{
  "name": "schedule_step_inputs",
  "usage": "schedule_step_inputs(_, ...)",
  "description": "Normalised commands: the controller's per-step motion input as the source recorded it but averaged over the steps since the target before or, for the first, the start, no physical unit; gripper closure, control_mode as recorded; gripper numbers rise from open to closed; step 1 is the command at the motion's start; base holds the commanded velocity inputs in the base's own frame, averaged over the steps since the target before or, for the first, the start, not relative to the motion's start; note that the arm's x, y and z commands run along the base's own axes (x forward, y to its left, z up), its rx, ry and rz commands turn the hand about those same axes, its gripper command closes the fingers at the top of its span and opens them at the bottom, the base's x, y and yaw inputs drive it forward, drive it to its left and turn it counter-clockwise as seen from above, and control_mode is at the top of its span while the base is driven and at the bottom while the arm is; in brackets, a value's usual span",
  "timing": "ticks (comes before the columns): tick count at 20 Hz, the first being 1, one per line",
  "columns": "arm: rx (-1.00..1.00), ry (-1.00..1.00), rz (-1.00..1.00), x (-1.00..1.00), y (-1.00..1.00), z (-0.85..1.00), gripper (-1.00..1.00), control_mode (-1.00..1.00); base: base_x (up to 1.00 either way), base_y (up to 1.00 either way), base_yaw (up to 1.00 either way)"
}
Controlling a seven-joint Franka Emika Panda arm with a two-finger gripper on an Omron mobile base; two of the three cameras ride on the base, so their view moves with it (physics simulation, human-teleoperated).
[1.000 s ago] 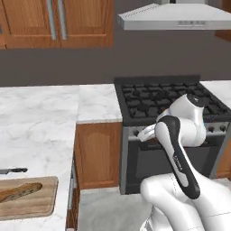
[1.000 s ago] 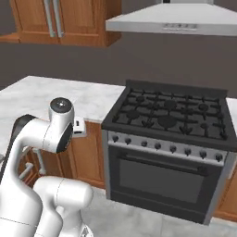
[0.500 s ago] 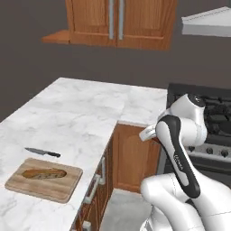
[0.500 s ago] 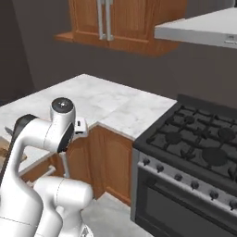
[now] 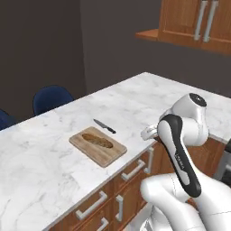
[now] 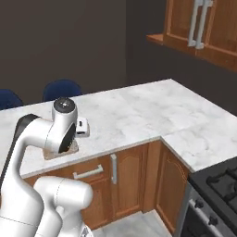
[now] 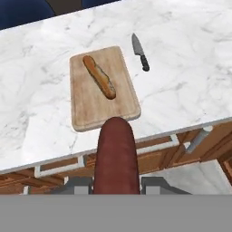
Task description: Retrieve the sausage and cheese from the fridge and place them on the cutting board on the counter.
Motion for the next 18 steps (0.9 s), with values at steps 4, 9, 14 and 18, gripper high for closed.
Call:
schedule_step_inputs(4, 0.00, 0.00, 0.00, 0.00, 0.00, 0.00, 1.00, 1.00, 0.30, -0.14, 0.71)
schedule_step_inputs(9, 0.00, 0.00, 0.00, 0.00, 0.00, 0.00, 1.00, 1.00, 0.46, -0.24, 0.44)
schedule_step_inputs(14, 0.00, 0.00, 0.00, 0.00, 0.00, 0.00, 1.00, 1.00, 0.57, -0.43, 0.11)
schedule_step_inputs(18, 0.00, 0.00, 0.00, 0.00, 0.00, 0.00, 1.00, 1.00, 0.62, -0.45, 0.00)
